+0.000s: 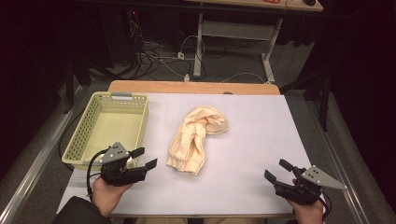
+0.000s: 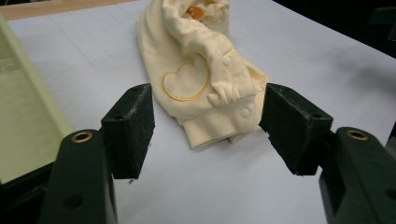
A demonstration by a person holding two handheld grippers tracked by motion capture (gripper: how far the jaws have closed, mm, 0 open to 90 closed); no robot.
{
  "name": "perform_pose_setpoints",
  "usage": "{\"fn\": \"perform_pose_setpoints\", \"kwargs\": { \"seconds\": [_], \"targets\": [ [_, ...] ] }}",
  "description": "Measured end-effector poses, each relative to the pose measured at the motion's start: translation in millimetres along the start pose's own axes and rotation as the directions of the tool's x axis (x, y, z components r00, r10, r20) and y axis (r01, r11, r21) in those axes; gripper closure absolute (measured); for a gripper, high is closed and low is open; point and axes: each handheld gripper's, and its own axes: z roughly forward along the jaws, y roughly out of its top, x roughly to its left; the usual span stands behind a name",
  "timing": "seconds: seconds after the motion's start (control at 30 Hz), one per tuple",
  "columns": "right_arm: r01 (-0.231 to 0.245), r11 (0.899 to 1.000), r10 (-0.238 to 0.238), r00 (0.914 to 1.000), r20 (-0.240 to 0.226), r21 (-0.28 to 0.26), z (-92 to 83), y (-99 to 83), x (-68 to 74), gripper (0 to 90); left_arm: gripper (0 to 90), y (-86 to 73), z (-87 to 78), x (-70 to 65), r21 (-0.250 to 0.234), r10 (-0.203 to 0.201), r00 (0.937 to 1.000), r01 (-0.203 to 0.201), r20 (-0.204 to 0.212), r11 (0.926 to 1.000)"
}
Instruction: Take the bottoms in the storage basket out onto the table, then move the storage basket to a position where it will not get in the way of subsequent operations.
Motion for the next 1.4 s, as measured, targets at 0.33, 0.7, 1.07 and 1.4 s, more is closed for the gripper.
{"fn": "perform_pose_setpoints", "kwargs": {
  "seconds": [0.33,0.7,1.07,1.4],
  "targets": [
    [-0.002,1.000,0.002,1.0000,-0.003,-0.001,-0.1,0.4,0.6,25.4,33.3,11.1,20.4,-10.9,0.020,0.021,0.9993,-0.022,0.032,0.9996],
    [0.002,1.000,-0.002,1.0000,-0.006,-0.004,-0.7,0.3,0.8,25.4,33.2,22.7,39.6,-19.0,0.039,0.034,0.9986,-0.036,0.040,0.9986],
    [0.003,1.000,-0.003,0.9999,-0.010,-0.002,-1.2,0.1,0.7,25.4,33.3,29.6,58.1,-16.9,0.082,0.005,0.9996,-0.007,0.029,0.9966],
    [0.003,1.000,-0.003,0.9999,-0.010,0.001,0.4,0.4,0.6,25.4,35.4,32.3,78.7,-12.8,0.142,-0.025,0.9985,0.018,0.050,0.9897]
  ]
}}
